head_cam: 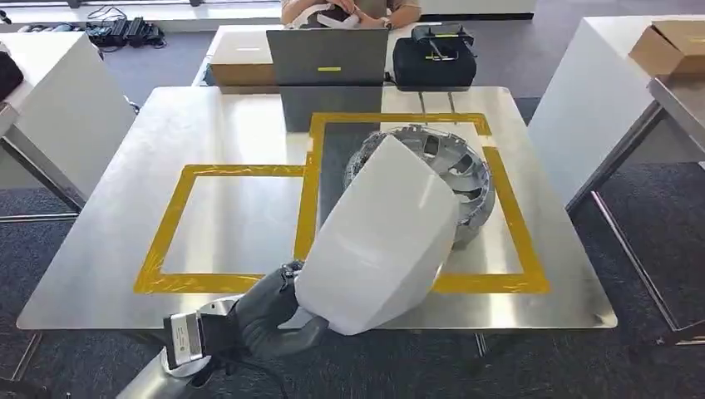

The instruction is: Take the parts from the cabinet and place them on the table.

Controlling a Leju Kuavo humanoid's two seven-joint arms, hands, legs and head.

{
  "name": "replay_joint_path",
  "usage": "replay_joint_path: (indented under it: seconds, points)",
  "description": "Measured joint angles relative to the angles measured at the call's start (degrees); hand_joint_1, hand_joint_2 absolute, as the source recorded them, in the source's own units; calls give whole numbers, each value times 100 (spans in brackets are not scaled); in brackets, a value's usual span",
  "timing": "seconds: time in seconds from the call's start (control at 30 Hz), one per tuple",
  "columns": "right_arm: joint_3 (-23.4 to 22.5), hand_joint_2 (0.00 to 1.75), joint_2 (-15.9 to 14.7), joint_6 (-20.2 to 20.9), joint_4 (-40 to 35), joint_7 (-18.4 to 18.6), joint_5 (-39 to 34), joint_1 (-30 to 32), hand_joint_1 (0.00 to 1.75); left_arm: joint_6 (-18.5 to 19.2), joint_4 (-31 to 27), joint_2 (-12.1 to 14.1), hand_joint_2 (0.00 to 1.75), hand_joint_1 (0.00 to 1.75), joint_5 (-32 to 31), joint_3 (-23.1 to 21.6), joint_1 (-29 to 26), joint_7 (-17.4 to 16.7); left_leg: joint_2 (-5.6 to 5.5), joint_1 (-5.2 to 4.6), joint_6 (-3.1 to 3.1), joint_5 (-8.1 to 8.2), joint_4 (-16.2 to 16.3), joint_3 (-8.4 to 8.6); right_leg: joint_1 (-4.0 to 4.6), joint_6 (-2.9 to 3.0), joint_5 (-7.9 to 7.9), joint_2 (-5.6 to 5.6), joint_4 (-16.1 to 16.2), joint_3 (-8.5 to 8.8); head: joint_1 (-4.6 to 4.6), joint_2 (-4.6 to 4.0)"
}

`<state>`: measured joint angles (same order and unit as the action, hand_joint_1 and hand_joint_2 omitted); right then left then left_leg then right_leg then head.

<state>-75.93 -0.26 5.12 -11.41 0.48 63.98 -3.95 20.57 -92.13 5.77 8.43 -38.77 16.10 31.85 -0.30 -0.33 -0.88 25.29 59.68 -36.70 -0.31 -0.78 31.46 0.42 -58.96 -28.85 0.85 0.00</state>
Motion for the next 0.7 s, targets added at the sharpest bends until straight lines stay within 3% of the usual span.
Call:
replay_joint_path:
  seconds: [0.07,0.1,0.13,0.2,0.23,0.27,0.3,0.4,0.43,0.47,0.5,0.53,0.57,0.7]
  points:
    - [20,0,-4,15,0,-6,11,-6,0,-48,-63,6,175,175,-54,6,-33,22,-25,19,-61,15,-23,94,3,-38,-14,-2,-50,9,-2,0]
    - [22,0,-7,17,0,-9,11,-14,0,-55,-102,19,175,175,-85,24,-58,32,-16,35,-95,32,-59,173,-15,-71,-43,-11,-282,-83,-19,0]
    - [28,0,-7,26,0,-4,17,-28,0,-63,-124,20,175,175,-87,31,-72,42,-10,36,-130,57,-68,203,-13,-97,-11,-13,-628,-288,-39,0]
    - [28,0,-11,17,0,0,15,-18,0,-70,-153,31,175,175,-94,35,-117,42,-13,34,-157,124,-68,245,-26,-150,341,-14,-1400,-825,-63,0]
    - [28,0,-11,17,0,0,15,-7,0,-70,-161,39,175,175,-100,37,-146,41,-19,34,-159,155,-67,272,-26,-161,534,-14,-1642,-1038,-68,0]
    - [28,0,-11,15,0,2,13,-2,0,-70,-172,54,175,175,-103,44,-178,41,-23,34,-156,186,-67,311,-31,-171,597,-14,-1706,-1167,-87,0]
    - [28,0,-11,15,0,2,11,-1,0,-70,-183,63,175,175,-105,48,-203,41,-26,35,-148,219,-66,360,-35,-164,475,-16,-1552,-1183,-94,0]
    - [28,0,-11,9,0,15,0,-3,0,-70,-214,72,175,175,-124,72,-213,22,-32,37,-87,341,-67,520,-37,-121,-573,-20,-170,-727,-114,0]
    - [28,0,-11,7,0,15,-4,-5,0,-70,-225,74,175,175,-124,81,-214,22,-35,17,-54,371,-47,564,-13,-82,-526,-26,-51,-717,-123,0]
    - [28,0,-9,7,0,16,-11,-16,0,-70,-238,81,175,175,-129,85,-216,20,-42,14,-19,383,-63,533,16,-34,-375,-30,-43,-715,-129,0]
    - [28,0,-7,6,0,15,-13,-4,0,-72,-262,81,175,175,-170,96,-221,24,-43,11,22,400,-92,533,22,4,-536,-25,7,-701,-127,0]
    - [28,0,2,6,0,13,-11,6,0,-87,-280,87,175,175,-214,120,-231,50,-30,-14,-101,430,-71,555,-13,-44,-604,-24,23,-678,-120,0]
    - [28,0,4,6,0,9,-11,1,0,-120,-301,92,175,175,-238,142,-228,79,-26,-11,-170,417,-75,571,-9,3,-620,-20,21,-671,-100,0]
    - [33,0,9,15,0,9,15,-10,0,-376,-413,96,175,175,-540,223,-227,153,-24,-13,-85,429,-174,627,5,64,-562,-13,20,-653,-90,0]
